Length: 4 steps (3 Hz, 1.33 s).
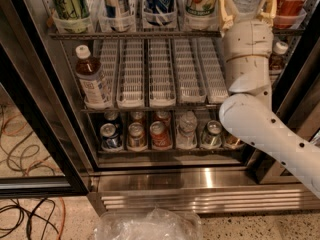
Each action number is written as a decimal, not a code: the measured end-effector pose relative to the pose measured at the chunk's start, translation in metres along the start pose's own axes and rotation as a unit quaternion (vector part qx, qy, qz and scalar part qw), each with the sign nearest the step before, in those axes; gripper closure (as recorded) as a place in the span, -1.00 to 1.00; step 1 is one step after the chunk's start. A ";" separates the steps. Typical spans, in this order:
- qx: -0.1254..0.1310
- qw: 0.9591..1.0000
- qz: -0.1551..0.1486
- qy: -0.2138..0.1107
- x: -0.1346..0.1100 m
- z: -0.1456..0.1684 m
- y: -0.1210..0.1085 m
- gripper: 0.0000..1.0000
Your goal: Pick water bottle from top shelf of fridge
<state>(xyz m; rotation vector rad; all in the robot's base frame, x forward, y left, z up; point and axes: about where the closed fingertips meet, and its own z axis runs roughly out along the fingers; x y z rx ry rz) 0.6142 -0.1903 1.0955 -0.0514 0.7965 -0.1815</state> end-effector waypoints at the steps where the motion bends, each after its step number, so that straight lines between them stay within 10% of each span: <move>1: 0.007 1.000 -0.003 -0.008 -0.002 0.007 -0.004 -0.32; 4: 0.050 0.998 -0.019 -0.013 0.010 0.016 -0.022 -0.26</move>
Offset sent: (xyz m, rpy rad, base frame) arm 0.0077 -0.0149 0.0033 0.0275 -0.0226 -0.0546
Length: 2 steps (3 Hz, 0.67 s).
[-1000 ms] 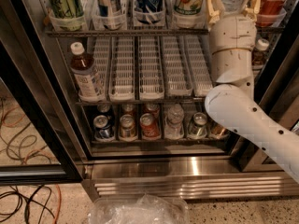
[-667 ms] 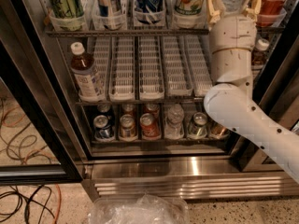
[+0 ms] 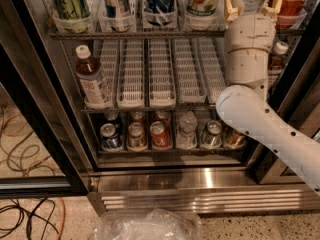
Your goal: Pick water bottle from top shelf of fridge
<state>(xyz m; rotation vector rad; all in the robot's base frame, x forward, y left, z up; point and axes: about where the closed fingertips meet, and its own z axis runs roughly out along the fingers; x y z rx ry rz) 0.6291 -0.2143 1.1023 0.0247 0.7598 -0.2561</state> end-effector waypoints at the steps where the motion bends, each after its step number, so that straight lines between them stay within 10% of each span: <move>1: -0.003 1.000 -0.002 -0.001 0.002 0.000 0.001 -0.26; 2: -0.015 1.000 0.001 0.006 0.003 -0.004 0.005 0.09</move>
Offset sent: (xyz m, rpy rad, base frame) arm 0.0003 0.0102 -0.0148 -0.0314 0.0445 0.0494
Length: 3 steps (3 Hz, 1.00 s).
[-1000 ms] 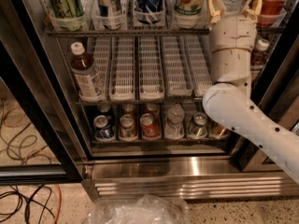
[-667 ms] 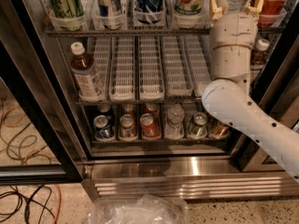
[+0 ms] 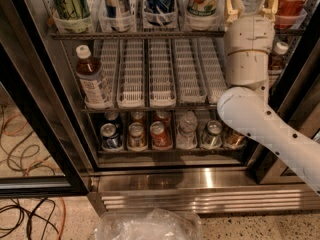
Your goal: Pick water bottle from top shelf of fridge
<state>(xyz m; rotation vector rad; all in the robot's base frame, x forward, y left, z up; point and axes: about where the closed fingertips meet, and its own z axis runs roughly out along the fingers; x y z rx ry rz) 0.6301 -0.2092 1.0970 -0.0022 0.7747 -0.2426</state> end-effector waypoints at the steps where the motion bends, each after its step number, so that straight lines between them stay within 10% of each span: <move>1: 0.000 1.000 0.000 0.000 -0.002 0.002 0.000 0.56; 2: 0.000 1.000 0.000 0.000 -0.002 0.002 0.000 1.00; 3: -0.002 1.000 0.001 -0.003 -0.004 0.003 0.001 1.00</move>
Offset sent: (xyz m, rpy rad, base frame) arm 0.0000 0.0001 0.0028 -0.0002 0.0003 0.0004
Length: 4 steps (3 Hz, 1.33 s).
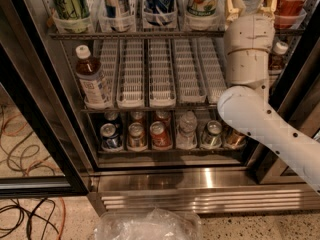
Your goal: Pick water bottle from top shelf of fridge
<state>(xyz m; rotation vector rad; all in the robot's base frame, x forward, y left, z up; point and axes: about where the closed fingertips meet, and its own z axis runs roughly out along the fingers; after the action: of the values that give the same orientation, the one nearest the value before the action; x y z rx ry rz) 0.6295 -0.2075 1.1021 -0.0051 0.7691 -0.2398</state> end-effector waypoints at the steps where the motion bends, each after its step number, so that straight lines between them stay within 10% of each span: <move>1: -0.006 1.000 0.001 -0.017 -0.010 0.007 0.003 1.00; 4: -0.041 0.993 0.018 -0.109 -0.075 0.037 0.022 1.00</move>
Offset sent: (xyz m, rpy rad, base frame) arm -0.0177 0.0231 0.0515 -0.0595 -0.1514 0.0638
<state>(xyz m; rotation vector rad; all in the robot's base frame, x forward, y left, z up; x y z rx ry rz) 0.6083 -0.1730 1.1783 -0.0934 0.5596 -0.1691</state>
